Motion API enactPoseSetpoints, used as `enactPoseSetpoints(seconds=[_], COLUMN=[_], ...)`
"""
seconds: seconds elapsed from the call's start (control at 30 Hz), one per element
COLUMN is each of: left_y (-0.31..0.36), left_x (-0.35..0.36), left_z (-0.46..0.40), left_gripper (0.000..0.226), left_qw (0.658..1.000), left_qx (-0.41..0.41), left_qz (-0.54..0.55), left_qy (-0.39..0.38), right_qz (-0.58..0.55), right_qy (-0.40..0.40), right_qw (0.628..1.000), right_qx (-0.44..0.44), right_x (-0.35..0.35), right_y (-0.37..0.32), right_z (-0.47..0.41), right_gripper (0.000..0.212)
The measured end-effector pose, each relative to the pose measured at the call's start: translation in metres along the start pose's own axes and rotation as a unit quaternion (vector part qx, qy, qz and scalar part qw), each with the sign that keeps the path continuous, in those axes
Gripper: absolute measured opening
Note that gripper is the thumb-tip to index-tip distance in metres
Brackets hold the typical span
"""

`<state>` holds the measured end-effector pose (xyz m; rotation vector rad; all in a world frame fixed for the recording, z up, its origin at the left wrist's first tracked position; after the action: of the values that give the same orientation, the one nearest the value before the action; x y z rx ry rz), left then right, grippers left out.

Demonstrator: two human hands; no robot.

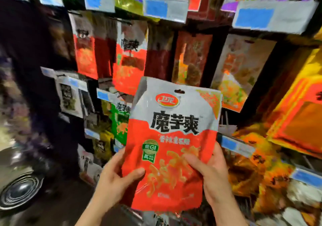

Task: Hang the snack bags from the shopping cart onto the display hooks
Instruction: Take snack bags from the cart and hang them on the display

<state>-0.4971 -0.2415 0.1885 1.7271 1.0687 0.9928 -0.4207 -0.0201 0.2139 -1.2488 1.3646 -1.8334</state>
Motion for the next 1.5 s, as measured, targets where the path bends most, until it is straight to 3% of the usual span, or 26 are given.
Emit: enactPoseSetpoints(seconds=[0.1,0.3,0.53,0.63,0.73,0.87,1.1,1.23,1.33,1.5], left_y=[0.011,0.022,0.031,0.033,0.031,0.023,0.015,0.013,0.006,0.005], left_x=[-0.036,-0.096,-0.187,-0.228,-0.257,-0.271,-0.268,-0.28,-0.298,-0.308], left_z=[-0.004,-0.036,-0.128,-0.168,-0.203,-0.231,-0.258,-0.266,-0.271,-0.276], left_gripper=[0.098,0.062,0.062,0.057,0.055,0.089,0.048,0.047,0.054,0.044], left_qw=[0.998,0.994,0.995,0.997,0.997,0.995,0.987,0.987,0.99,0.991], left_qx=[0.014,0.05,0.071,0.057,0.031,0.001,-0.031,-0.028,-0.029,-0.015], left_qz=[-0.011,0.035,0.053,0.048,0.064,0.093,0.146,0.143,0.131,0.13], left_qy=[0.053,0.093,0.041,0.024,-0.001,-0.037,-0.066,-0.063,-0.04,-0.026], right_qz=[0.012,0.006,-0.035,-0.04,-0.059,-0.056,-0.046,-0.061,-0.056,-0.034], right_qy=[-0.039,-0.082,-0.038,-0.005,0.034,0.07,0.104,0.123,0.132,0.122], right_qw=[0.999,0.996,0.997,0.997,0.995,0.992,0.986,0.979,0.972,0.973], right_qx=[0.0,-0.028,-0.062,-0.067,-0.075,-0.088,-0.122,-0.149,-0.188,-0.195], right_x=[0.043,0.129,0.227,0.27,0.298,0.311,0.314,0.301,0.283,0.277], right_y=[0.002,0.001,0.021,0.034,0.044,0.047,0.033,0.018,-0.009,-0.043], right_z=[-0.016,-0.047,-0.095,-0.115,-0.129,-0.139,-0.145,-0.145,-0.142,-0.151], right_gripper=[0.056,0.052,0.05,0.057,0.051,0.056,0.047,0.053,0.044,0.046])
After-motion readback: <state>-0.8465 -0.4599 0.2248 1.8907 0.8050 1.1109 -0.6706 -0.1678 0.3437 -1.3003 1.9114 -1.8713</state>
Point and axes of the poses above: each hand's wrist, its own z-axis away from the middle knuckle, its own x-axis out of the palm, y = z × x, the point moved 10 cm from there along -z, towards the middle knuckle, and after that the axes turned 10 degrees about x, right-handed, at the moved point
